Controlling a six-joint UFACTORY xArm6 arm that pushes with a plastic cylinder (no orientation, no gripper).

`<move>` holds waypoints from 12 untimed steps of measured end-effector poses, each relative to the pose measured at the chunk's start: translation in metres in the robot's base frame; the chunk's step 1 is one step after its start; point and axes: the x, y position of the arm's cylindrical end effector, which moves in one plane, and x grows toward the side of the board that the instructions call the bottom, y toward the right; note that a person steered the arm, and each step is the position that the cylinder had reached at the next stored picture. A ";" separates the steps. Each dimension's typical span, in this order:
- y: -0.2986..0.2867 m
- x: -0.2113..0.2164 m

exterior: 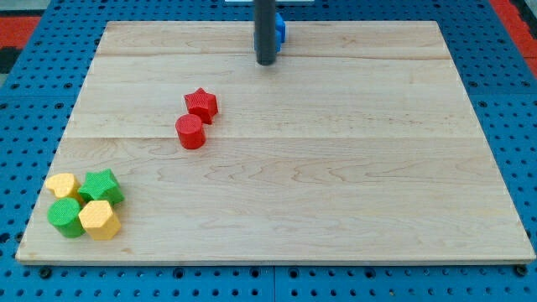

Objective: Push the red circle towards the blue cube

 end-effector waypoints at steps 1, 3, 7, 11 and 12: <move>-0.014 0.071; -0.115 0.184; -0.042 0.124; -0.007 0.026; 0.000 0.010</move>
